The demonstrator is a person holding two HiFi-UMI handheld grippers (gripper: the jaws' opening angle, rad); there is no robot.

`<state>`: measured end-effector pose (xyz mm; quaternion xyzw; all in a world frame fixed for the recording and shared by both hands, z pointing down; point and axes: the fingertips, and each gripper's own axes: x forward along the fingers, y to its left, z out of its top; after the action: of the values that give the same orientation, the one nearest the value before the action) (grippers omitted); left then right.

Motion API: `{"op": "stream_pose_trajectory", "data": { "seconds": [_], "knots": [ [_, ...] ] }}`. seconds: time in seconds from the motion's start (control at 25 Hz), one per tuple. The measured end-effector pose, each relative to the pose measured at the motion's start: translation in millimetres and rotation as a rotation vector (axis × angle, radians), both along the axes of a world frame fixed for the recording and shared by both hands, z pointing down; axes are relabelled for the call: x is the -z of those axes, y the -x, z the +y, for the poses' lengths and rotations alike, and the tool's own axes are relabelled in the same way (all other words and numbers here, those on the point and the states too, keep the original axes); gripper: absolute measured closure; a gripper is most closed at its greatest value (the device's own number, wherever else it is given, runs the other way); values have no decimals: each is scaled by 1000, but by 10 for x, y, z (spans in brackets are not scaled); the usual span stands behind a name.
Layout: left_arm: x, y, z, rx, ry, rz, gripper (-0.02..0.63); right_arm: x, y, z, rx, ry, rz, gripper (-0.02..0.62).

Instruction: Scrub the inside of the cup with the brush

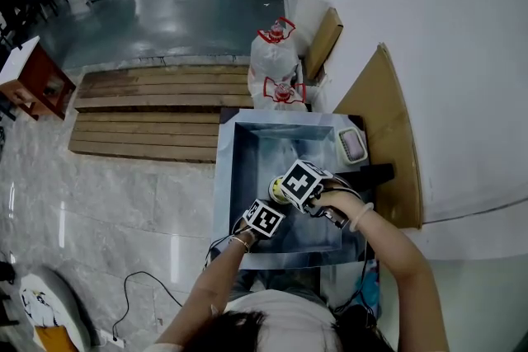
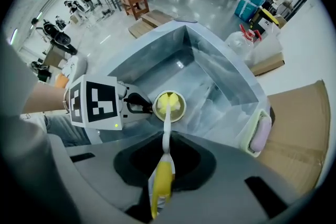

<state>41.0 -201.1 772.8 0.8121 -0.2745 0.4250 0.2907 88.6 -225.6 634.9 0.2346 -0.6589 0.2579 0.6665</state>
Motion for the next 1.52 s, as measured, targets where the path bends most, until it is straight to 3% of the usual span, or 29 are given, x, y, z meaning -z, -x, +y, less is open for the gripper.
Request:
{"op": "stream_pose_trajectory", "data": {
  "seconds": [0.2, 0.4, 0.64, 0.92, 1.08, 1.52],
  "knots": [
    [-19, -1, -2, 0, -3, -3, 538, -48, -69, -47, 13, -14, 47, 540],
    [-9, -3, -15, 2, -5, -2, 538, -172, -130, 30, 97, -32, 147, 541],
    [-11, 10, -11, 4, -5, -8, 537, -132, -71, 187, 91, 22, 89, 540],
    [-10, -6, 1, -7, -4, -8, 538, -31, -15, 56, -32, 23, -16, 540],
    [-6, -9, -5, -6, -10, -7, 538, -14, -62, -21, -49, 11, -4, 540],
    [-2, -6, -13, -1, -12, -10, 538, -190, -179, 87, 24, -7, 107, 541]
  ]
}}
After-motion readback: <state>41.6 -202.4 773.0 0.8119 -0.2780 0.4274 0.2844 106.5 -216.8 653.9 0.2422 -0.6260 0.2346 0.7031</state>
